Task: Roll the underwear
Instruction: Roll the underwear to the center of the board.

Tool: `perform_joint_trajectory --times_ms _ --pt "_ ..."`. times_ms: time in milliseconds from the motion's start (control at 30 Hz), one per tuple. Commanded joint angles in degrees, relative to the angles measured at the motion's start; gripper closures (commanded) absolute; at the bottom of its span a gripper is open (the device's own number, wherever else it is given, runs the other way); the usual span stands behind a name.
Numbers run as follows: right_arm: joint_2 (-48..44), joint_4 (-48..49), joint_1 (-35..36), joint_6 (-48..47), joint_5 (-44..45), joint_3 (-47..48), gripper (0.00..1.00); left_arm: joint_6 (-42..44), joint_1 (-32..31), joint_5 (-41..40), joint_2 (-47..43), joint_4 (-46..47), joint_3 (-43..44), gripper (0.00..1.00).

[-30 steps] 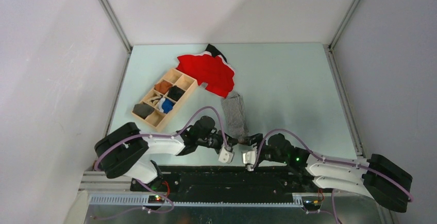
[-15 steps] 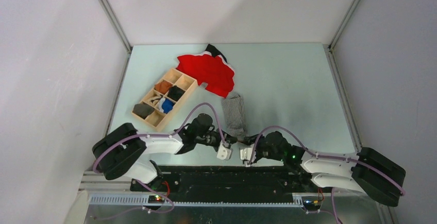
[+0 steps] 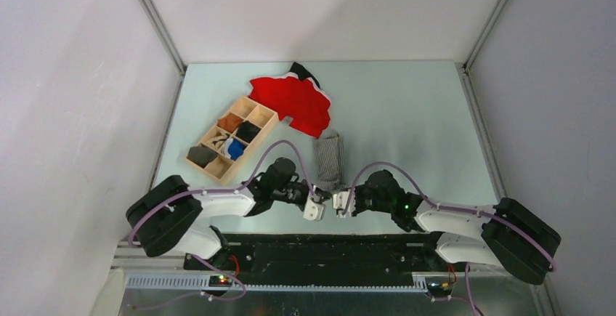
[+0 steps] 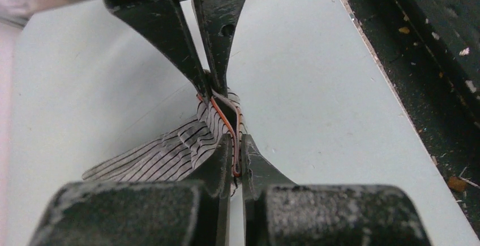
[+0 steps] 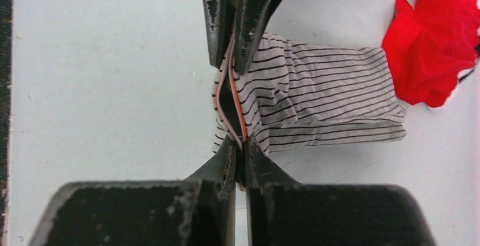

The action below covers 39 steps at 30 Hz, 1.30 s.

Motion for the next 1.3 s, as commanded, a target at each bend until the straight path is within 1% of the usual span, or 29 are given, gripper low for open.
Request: perform_joint_trajectory --times_ms 0,33,67,100,133,167,200,233,267,300,367,433,633,733,800,867,900,933,967,1000,1033,1067,1100,1133,1167,1200,1233,1267 --pt "-2.8 -9.8 -3.0 -0.6 -9.0 4.5 0.97 -10.7 0.6 -0.1 -4.2 -0.9 0.5 1.00" --pt "-3.3 -11.7 -4.2 -0.9 -10.3 5.4 0.98 -12.5 0.7 -0.4 -4.7 -1.9 0.8 1.00" --pt "-3.9 -16.2 -4.7 -2.0 -13.2 6.0 0.99 -16.7 1.0 -1.1 -5.5 -2.2 0.8 1.00" --pt "-4.1 -21.1 -5.5 -2.4 -14.4 7.5 0.99 -19.0 1.1 -1.5 -5.8 -1.9 0.8 1.00" --pt "-4.3 -23.2 -5.7 -3.1 -16.5 8.2 1.00 -24.3 1.5 -2.0 -6.1 -1.7 0.9 1.00" --pt "-4.3 -27.7 -6.0 -3.6 -17.6 9.8 1.00 -26.5 1.7 -2.3 -6.3 -1.4 1.1 1.00" --pt "-3.7 -30.1 -6.1 -5.2 -19.2 11.5 1.00 -31.2 2.0 -2.4 -6.3 -1.3 1.1 1.00" --pt "-3.3 -33.4 -6.1 -5.7 -19.9 12.3 1.00 -33.7 2.2 -2.3 -6.3 -0.6 1.0 1.00" --pt "-2.5 -34.8 -6.1 -5.7 -20.9 14.0 1.00 -37.9 2.5 -1.8 -6.1 0.1 0.9 1.00" --pt "-1.9 -37.3 -6.2 -5.6 -21.3 14.7 1.00 -39.7 2.9 -1.3 -5.8 0.3 1.0 1.00" --pt "0.7 -41.5 -6.3 -5.5 -22.8 17.6 1.00 -45.9 3.8 2.0 -5.0 0.9 1.2 1.00" --pt "3.1 -45.5 -6.5 -5.2 -23.5 20.6 1.00 -48.6 4.7 4.5 -4.1 0.8 1.4 1.00" --pt "8.6 -48.4 -7.2 -2.9 -23.7 25.7 1.00 -51.7 6.1 10.0 0.9 4.0 2.6 1.00" --pt "11.5 -50.9 -8.4 -1.9 -24.1 29.4 1.00 -54.3 6.6 13.5 4.3 6.1 5.3 1.00" --pt "13.5 -52.7 -9.7 -1.4 -25.0 31.6 1.00 -57.7 7.8 17.5 7.9 8.3 6.7 1.00" --pt "16.0 -54.8 -10.9 -2.3 -25.8 33.3 1.00 -64.0 9.8 22.6 13.1 14.7 7.1 1.00" --pt "16.4 -55.4 -11.5 -2.5 -26.0 34.2 0.99 -69.2 10.3 23.6 14.3 20.4 6.9 1.00" --pt "16.6 -55.7 -11.9 -3.0 -26.4 34.4 0.98 -72.1 11.2 24.8 16.2 24.1 6.4 1.00" --pt "16.4 -55.6 -12.4 -3.1 -26.6 34.5 0.95 -77.3 11.6 25.3 16.9 31.3 6.2 1.00" --pt "15.8 -55.4 -12.8 -3.5 -27.2 34.5 0.94 -82.2 12.1 26.0 18.1 34.4 5.7 1.00" --pt "15.3 -55.4 -13.2 -3.7 -27.4 34.3 0.90 -84.2 12.2 26.4 18.6 39.5 5.7 1.00" --pt "13.4 -54.3 -13.4 -3.6 -27.6 34.0 0.87 -86.7 12.3 27.0 19.2 41.3 5.7 1.00" --pt "12.0 -53.2 -13.5 -3.4 -27.6 32.4 0.79 -87.4 12.4 27.1 19.4 43.6 5.6 1.00" --pt "8.4 -49.7 -13.5 -2.9 -27.3 31.1 0.76 -87.7 12.4 27.2 19.5 44.1 5.7 1.00" --pt "6.5 -47.5 -13.1 -2.5 -26.6 27.9 0.69 -87.5 12.3 27.2 19.5 44.4 5.7 1.00" --pt "2.2 -42.0 -12.1 -1.2 -24.2 25.7 0.63 -87.0 12.4 27.2 19.7 44.4 5.7 1.00" --pt "0.1 -35.9 -11.5 -0.5 -22.8 21.3 0.60 -86.6 12.3 27.1 19.7 44.4 5.5 1.00" --pt "-3.4 -33.5 -10.2 0.5 -20.4 17.5 0.53 -86.0 12.3 27.0 19.9 44.4 5.5 1.00"
